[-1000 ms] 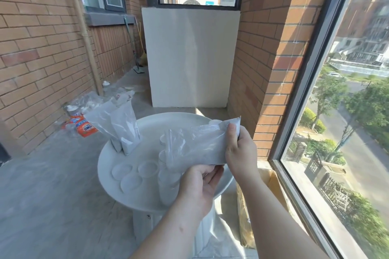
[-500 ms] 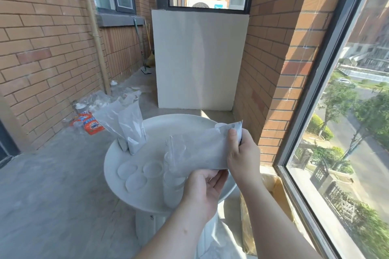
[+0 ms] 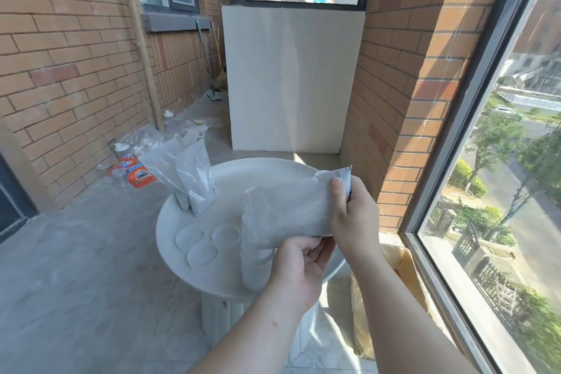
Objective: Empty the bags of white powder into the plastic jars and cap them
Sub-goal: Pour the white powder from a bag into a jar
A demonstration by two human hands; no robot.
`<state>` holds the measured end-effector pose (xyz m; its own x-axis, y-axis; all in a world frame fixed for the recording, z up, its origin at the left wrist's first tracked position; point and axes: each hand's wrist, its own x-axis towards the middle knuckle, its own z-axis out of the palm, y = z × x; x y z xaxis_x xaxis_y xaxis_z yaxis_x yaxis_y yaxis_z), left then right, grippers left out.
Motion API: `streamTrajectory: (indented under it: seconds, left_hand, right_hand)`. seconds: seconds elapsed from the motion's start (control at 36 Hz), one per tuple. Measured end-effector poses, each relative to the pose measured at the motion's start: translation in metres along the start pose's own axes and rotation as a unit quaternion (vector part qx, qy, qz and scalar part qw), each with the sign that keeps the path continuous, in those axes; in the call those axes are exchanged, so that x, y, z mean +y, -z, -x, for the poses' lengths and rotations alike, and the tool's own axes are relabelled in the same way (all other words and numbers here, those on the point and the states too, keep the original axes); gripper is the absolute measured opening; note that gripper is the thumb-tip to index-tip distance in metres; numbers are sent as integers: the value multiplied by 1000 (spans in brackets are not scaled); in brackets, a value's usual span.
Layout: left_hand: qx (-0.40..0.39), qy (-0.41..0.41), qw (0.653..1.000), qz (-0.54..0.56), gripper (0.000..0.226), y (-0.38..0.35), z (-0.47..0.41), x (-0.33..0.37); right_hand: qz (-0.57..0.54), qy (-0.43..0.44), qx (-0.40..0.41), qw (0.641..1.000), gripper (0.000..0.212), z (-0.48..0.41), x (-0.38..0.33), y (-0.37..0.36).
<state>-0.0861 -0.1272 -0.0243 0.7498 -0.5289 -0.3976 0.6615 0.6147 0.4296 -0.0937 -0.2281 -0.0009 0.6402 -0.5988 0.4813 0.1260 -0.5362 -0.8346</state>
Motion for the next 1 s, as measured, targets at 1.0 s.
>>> streamTrajectory:
  seconds: [1.0]
  left_hand:
    - [-18, 9, 1000, 17, 39, -5, 5, 1]
  right_hand:
    - [22, 32, -16, 999, 41, -1, -4, -2]
